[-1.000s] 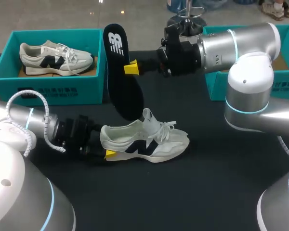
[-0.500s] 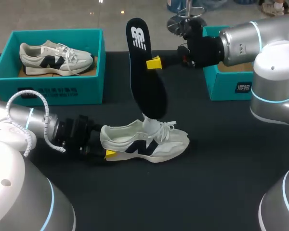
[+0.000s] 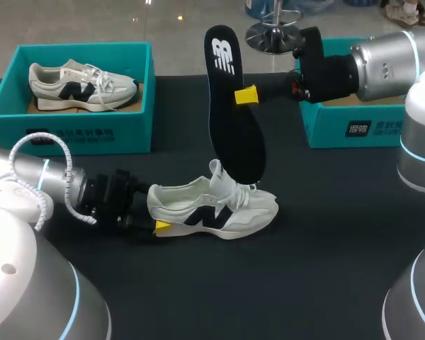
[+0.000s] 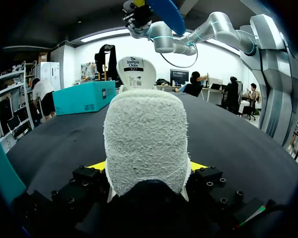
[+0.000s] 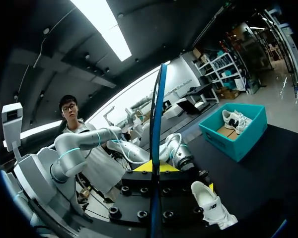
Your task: Take the shoe out of the shoebox, open the shoe tongue, remove and reinsert the insole, then place the shoe into the shoebox
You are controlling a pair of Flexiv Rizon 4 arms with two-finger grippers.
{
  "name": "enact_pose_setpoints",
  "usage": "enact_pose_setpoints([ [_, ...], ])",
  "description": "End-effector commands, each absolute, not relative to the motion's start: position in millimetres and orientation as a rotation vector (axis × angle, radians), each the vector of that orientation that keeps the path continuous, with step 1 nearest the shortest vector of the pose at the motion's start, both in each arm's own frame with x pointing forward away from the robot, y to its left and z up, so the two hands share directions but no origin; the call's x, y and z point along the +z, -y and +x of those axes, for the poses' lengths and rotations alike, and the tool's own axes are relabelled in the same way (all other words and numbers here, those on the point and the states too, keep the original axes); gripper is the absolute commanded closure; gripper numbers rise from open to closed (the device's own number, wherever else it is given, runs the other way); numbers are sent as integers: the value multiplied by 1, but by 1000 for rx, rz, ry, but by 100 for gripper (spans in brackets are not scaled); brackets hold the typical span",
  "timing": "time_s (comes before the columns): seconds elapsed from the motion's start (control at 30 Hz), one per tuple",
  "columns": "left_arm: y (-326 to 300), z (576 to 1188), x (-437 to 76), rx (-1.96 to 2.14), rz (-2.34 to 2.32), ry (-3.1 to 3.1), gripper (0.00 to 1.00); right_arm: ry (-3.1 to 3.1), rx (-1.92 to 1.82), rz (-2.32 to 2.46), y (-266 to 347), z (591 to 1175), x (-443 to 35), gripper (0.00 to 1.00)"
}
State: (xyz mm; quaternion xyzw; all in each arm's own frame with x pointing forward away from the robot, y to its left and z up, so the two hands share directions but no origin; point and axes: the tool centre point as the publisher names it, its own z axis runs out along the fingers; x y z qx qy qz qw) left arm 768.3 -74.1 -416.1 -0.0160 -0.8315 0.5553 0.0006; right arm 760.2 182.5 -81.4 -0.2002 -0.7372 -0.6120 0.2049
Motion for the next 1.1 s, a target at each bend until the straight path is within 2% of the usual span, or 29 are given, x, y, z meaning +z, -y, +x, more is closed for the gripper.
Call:
enact_pose_setpoints([
  [0.03,74,768,-416,1738,-50,2614,100,2087,-1709,-627,-178,743,-74,100],
  [0.57,74,768,-416,1738,-50,2614,100,2083,-1607,-730,-177,715,-55,100],
  [1.1,74,768,-416,1738,-50,2614,100,2080,-1613,-703,-169,711,-51,100],
])
